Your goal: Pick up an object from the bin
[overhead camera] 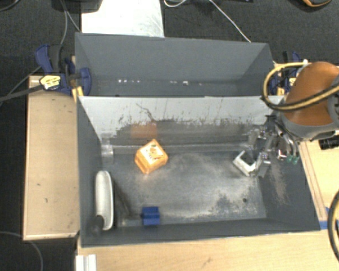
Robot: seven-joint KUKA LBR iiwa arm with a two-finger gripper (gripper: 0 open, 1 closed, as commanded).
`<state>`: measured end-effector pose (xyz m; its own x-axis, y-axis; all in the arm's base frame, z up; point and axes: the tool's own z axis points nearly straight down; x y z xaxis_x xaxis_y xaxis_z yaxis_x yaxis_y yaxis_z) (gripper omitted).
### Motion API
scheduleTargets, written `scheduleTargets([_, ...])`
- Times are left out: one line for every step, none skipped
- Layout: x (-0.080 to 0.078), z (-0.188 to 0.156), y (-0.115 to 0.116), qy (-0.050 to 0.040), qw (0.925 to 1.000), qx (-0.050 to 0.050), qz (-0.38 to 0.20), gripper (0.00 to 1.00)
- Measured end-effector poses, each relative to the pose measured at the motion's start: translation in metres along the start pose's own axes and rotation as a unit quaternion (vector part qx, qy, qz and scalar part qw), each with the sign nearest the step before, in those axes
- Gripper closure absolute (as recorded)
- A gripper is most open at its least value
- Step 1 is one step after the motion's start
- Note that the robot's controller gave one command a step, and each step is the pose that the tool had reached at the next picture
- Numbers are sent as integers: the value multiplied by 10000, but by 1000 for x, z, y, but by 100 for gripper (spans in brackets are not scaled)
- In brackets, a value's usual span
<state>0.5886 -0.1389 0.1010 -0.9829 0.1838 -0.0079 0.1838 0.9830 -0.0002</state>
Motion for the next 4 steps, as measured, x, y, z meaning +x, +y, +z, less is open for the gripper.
scheduleTargets([5, 33, 5, 50, 9987, -2, 504, 0])
scheduleTargets([10, 30, -12, -8, 9991, 0, 434, 0])
scheduleTargets([4, 31, 5, 21, 9988, -5, 489, 100])
scheduleTargets([4, 31, 5, 21, 9988, -4, 488, 100])
